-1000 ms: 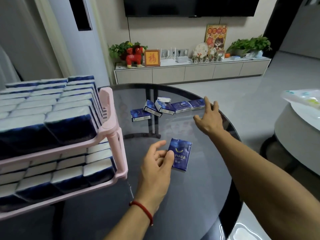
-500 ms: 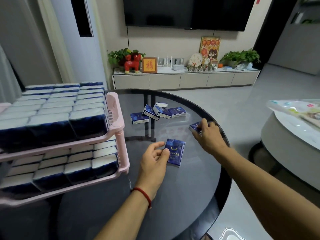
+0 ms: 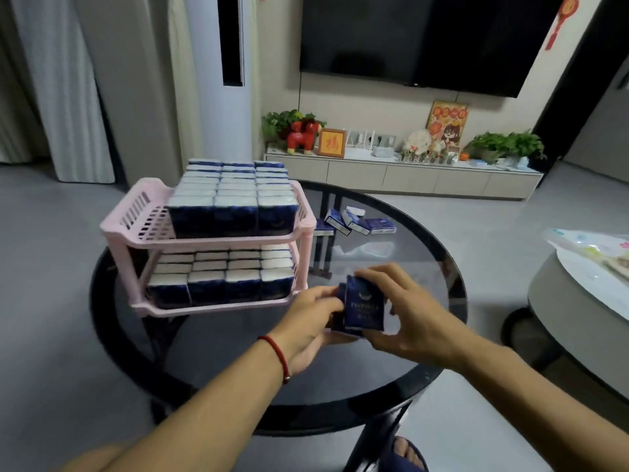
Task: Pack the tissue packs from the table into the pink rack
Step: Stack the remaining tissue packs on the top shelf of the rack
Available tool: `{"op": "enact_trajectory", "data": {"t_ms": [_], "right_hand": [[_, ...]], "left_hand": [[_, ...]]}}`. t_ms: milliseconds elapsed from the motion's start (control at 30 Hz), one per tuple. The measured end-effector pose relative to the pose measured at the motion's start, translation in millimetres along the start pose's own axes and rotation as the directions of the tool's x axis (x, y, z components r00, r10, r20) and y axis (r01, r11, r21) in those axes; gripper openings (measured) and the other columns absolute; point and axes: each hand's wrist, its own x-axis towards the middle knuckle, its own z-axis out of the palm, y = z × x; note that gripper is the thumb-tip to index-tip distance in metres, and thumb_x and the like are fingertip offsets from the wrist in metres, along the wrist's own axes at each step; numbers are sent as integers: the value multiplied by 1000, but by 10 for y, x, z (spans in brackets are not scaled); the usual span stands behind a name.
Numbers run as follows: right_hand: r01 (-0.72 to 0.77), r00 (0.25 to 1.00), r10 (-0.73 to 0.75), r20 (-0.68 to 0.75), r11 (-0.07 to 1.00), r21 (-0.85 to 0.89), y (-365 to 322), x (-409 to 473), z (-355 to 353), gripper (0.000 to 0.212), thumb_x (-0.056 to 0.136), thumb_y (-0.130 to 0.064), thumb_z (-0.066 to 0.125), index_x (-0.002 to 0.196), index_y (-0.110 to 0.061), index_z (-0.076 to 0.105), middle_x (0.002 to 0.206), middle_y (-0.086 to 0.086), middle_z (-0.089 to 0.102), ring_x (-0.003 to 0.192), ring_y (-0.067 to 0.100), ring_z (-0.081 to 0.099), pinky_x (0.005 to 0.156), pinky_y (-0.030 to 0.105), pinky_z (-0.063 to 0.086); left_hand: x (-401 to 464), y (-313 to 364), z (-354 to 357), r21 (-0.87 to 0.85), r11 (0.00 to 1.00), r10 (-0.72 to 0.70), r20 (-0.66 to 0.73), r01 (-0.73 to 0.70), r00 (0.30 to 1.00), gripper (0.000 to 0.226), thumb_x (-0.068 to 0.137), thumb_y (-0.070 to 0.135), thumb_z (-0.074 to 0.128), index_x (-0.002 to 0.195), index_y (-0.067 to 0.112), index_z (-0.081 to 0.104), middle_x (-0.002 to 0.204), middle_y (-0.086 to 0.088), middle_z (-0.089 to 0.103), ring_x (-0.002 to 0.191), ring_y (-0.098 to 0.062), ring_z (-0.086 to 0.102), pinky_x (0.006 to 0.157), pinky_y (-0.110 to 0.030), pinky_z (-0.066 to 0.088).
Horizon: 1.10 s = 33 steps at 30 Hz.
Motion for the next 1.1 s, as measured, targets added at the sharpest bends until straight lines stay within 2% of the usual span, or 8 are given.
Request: {"op": "enact_trajectory", "data": {"t_ms": [167,367,500,667,833,967,1033,1100], "right_hand": [[123,991,-118,-63,988,94,-319,158,298,86,75,-39,83,145,-35,33,149,-14,34,133,10,40,108,27,46],[176,984,-174,-29,952,252,-535,229,533,87,85,-43,76,153,-36,22,156,-13,31,141,8,36,112,27,42],[113,993,-116,-11,936,333,-545,334,602,65,93,-59,56,150,-36,34,145,-14,51,126,2,51,99,31,53],[93,991,-123,45,907,411,-571,464,644,46,96,-27,68,140,-29,53,124,-14,64,106,4,63,86,27,57],[65,988,-119,100,902,427,-600,487,587,53,93,-32,72,142,-26,52,124,-14,64,106,1,63,86,27,58],[-102,975,183,-126,871,480,-634,581,532,33,94,-40,68,120,-22,59,103,-14,68,88,0,67,75,25,60],[-242,900,394,-188,808,537,-589,701,523,43,92,-42,71,124,-18,53,107,-10,65,87,3,66,79,30,61],[-260,901,397,-175,816,515,-524,855,546,61,91,-47,71,139,-18,45,124,-3,62,100,10,65,90,41,60]], "left_hand": [[-257,56,-317,-37,999,26,-16,-27,1000,39,87,11,68,125,4,62,116,-24,69,105,-35,67,90,-52,57],[-436,-4,-719,452,864,285,-72,-224,956,51,72,-2,85,111,16,57,107,-9,75,101,-23,73,86,-39,61],[-525,-49,-969,615,741,334,12,-271,942,55,68,20,92,105,25,51,102,1,72,95,-13,72,80,-35,60],[-558,-33,-1017,790,528,392,100,-313,914,61,71,33,89,120,37,53,112,12,68,104,-5,67,92,-38,56],[-638,8,-1012,852,425,448,98,-308,889,50,76,34,84,119,34,58,107,14,68,99,-1,64,86,-31,54],[-805,155,-1054,879,384,504,58,-284,862,45,75,31,85,111,34,58,101,15,66,94,-3,63,82,-28,53],[-952,286,-1115,885,375,534,38,-276,845,47,74,30,87,112,35,59,103,17,68,96,-1,64,84,-22,53],[-1147,472,-1170,891,366,577,10,-269,817,49,73,27,90,111,36,62,103,20,69,96,3,66,81,-13,52]]}}
